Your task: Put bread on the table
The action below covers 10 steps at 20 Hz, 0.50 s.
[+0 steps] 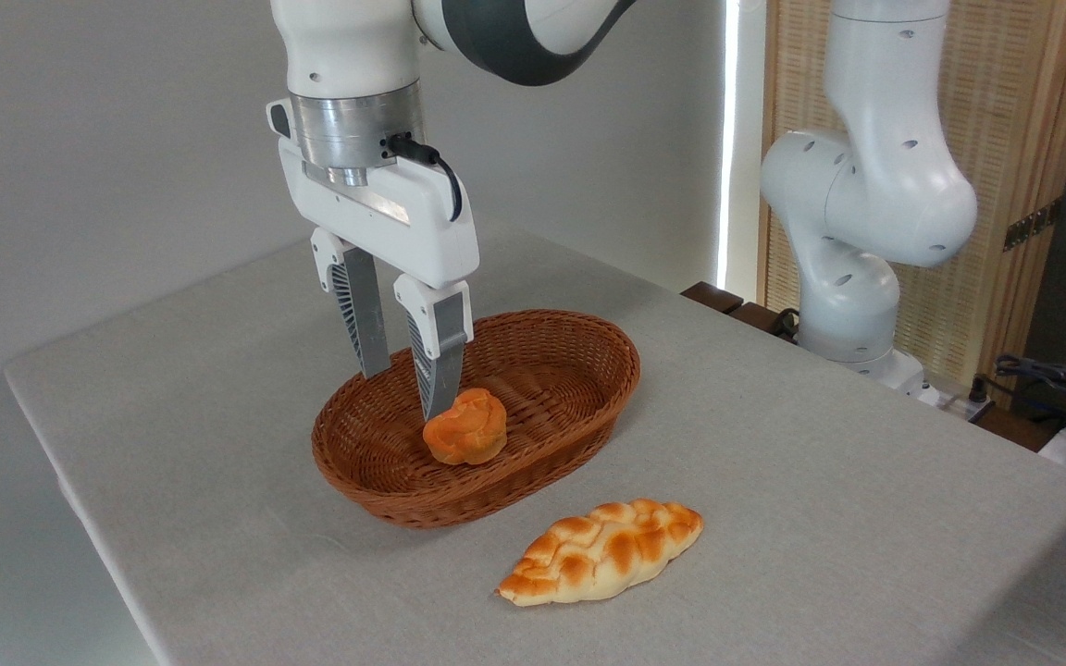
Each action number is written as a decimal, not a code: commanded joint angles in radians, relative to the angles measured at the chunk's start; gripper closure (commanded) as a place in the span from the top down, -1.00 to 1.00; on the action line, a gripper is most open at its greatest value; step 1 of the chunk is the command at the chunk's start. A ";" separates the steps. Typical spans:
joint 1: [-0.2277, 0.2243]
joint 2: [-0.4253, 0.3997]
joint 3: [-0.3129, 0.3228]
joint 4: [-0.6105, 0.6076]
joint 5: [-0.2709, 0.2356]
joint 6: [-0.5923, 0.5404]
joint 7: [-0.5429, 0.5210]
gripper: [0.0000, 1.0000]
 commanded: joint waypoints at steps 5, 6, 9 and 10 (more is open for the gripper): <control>0.004 0.007 0.000 0.015 -0.017 -0.012 -0.009 1.00; 0.004 0.007 0.000 0.015 -0.017 -0.012 -0.007 1.00; 0.002 0.007 0.000 0.015 -0.017 -0.012 -0.004 1.00; 0.002 0.007 0.000 0.013 -0.017 -0.012 -0.004 1.00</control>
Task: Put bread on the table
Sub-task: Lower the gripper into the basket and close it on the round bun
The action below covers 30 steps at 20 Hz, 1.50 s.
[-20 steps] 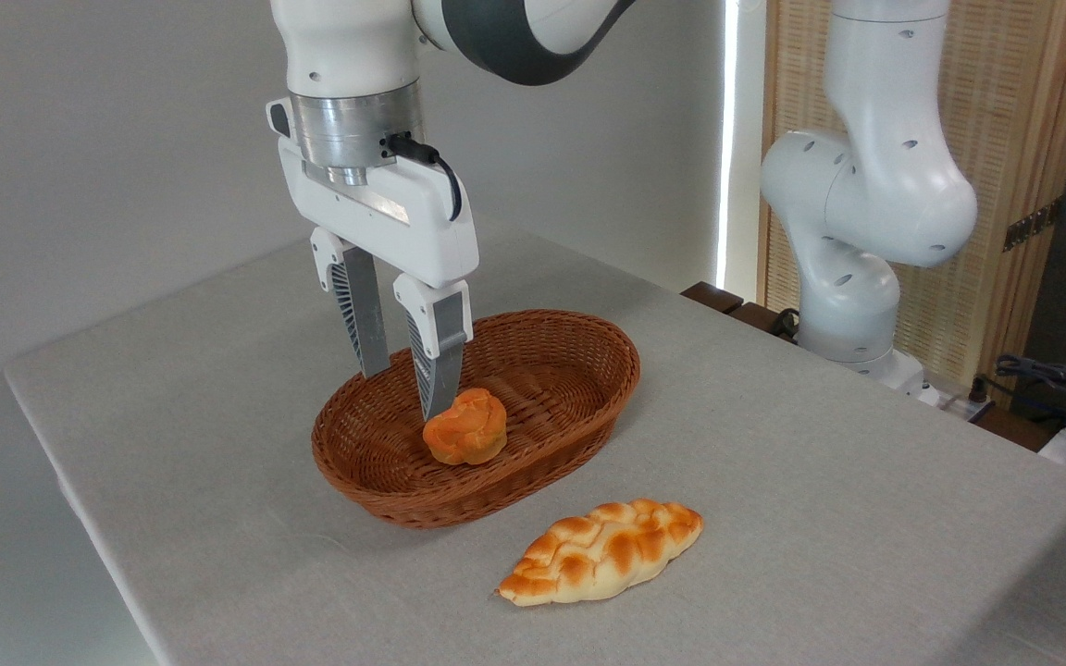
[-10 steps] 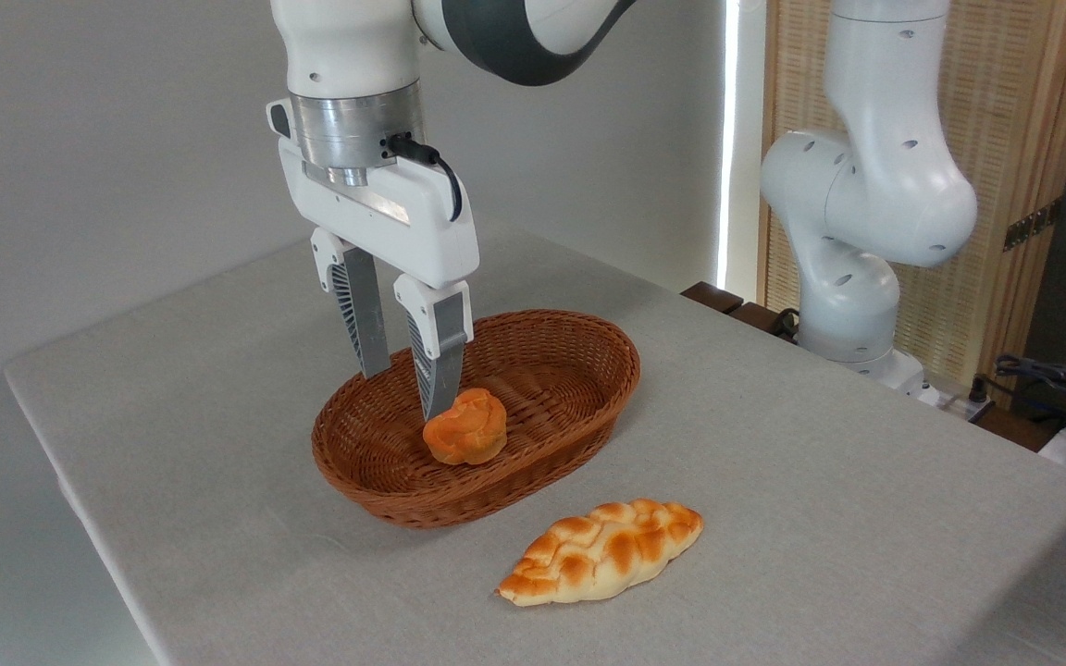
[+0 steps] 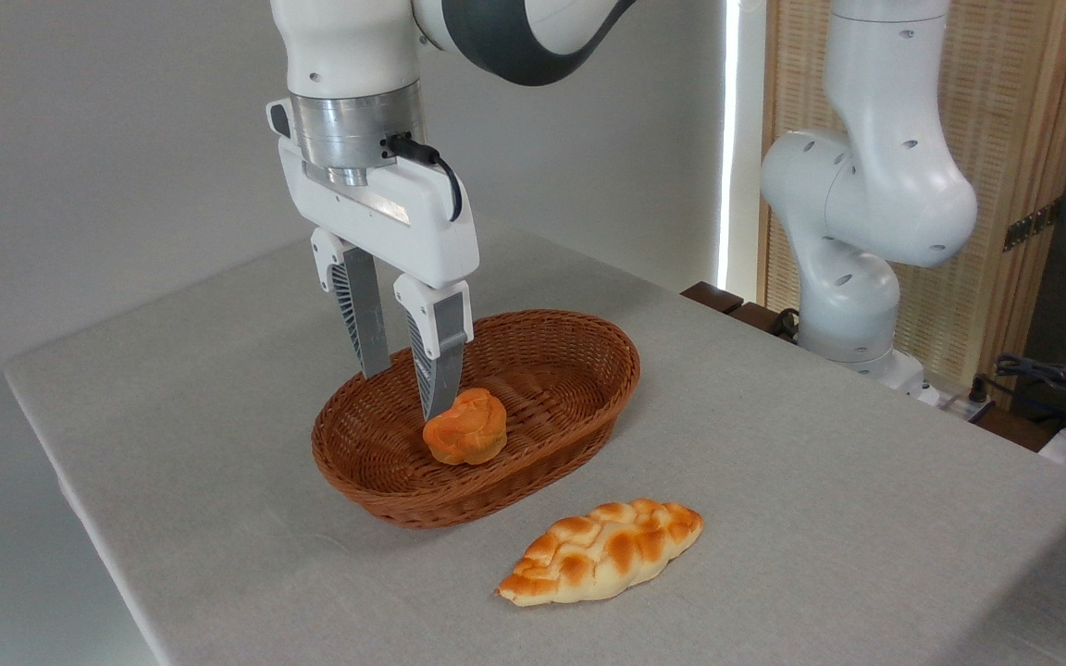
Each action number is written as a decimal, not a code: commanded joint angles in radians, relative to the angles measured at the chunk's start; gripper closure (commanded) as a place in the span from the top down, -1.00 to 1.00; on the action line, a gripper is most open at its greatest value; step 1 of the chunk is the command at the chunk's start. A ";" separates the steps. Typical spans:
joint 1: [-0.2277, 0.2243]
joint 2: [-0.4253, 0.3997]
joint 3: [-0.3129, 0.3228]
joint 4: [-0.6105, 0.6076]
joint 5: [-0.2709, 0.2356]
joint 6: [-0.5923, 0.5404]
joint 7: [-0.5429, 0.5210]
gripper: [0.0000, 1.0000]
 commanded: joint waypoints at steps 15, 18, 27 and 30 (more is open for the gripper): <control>0.002 0.009 -0.004 0.010 -0.015 -0.041 -0.003 1.00; 0.004 0.009 0.004 0.010 -0.015 -0.070 -0.001 1.00; -0.045 0.022 -0.017 -0.103 -0.009 -0.019 -0.001 1.00; -0.071 -0.013 -0.017 -0.197 -0.009 0.058 0.000 1.00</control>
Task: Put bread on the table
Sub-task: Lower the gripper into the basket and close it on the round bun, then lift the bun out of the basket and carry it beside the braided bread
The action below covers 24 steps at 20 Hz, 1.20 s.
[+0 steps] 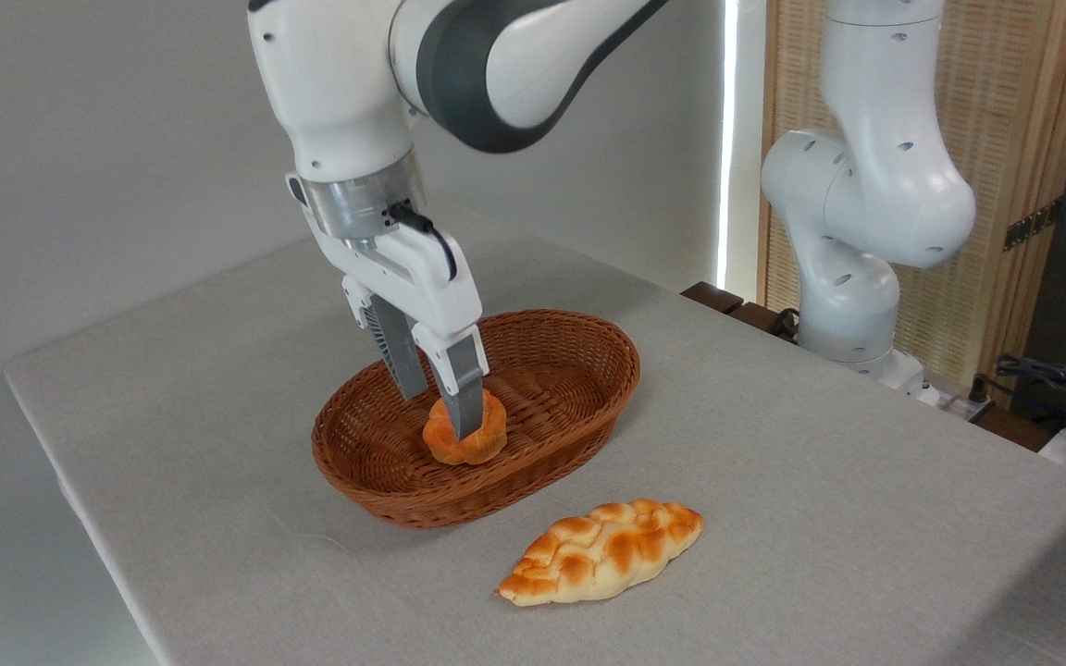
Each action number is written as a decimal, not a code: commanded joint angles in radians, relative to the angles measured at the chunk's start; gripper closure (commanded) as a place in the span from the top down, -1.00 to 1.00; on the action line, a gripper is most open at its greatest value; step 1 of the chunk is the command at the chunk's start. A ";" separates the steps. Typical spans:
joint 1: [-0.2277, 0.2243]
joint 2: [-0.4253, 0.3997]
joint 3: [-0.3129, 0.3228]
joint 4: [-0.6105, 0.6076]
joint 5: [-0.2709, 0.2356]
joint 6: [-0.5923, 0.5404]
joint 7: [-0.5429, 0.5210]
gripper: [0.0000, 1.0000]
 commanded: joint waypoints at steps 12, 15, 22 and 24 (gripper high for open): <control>-0.082 -0.039 0.007 -0.179 -0.015 0.121 -0.001 1.00; -0.083 -0.020 0.007 -0.179 -0.015 0.121 0.000 0.98; -0.093 -0.017 0.002 -0.178 -0.013 0.124 0.008 0.20; -0.093 -0.017 0.002 -0.178 -0.013 0.124 0.008 0.20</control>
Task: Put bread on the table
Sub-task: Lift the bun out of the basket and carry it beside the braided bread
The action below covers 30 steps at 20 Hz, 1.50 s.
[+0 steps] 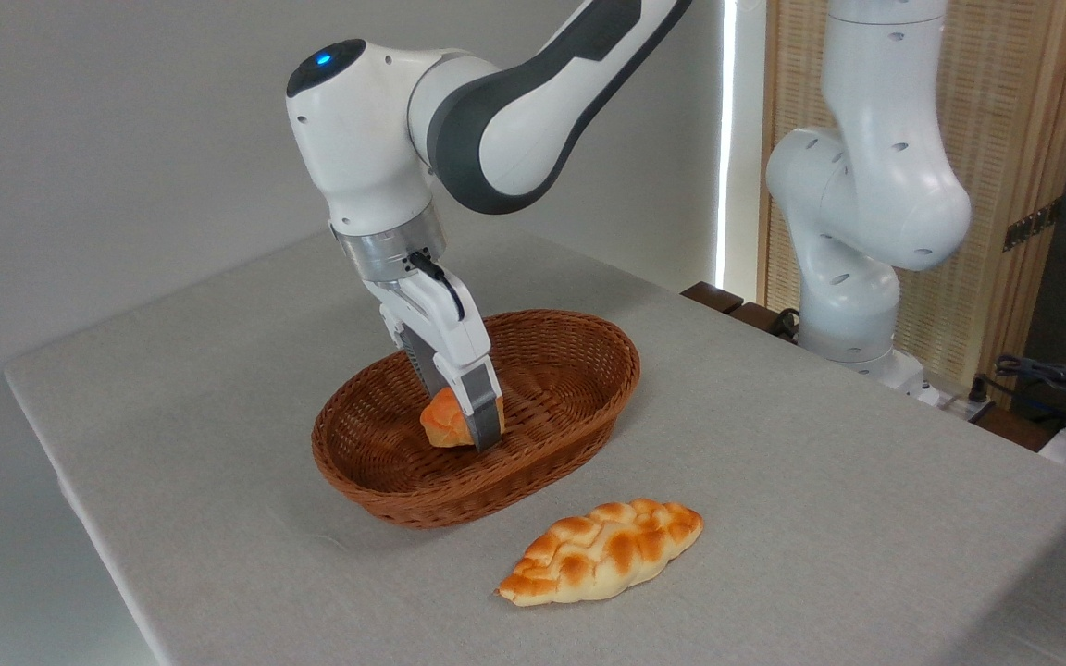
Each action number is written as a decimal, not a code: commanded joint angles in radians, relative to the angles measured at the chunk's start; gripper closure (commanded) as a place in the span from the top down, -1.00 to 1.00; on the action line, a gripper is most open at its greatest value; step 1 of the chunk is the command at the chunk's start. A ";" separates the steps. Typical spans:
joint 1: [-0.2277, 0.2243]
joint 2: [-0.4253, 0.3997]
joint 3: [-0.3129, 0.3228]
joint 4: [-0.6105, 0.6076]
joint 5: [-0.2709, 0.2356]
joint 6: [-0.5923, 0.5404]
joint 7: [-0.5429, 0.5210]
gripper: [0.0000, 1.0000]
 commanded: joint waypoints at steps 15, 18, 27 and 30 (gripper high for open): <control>0.005 -0.107 0.115 0.054 -0.035 -0.036 0.009 0.20; 0.005 -0.152 0.208 0.054 -0.029 -0.047 0.017 0.22; 0.006 -0.112 0.458 0.044 0.016 -0.033 0.284 0.58; 0.006 -0.090 0.527 0.044 0.045 -0.012 0.368 0.99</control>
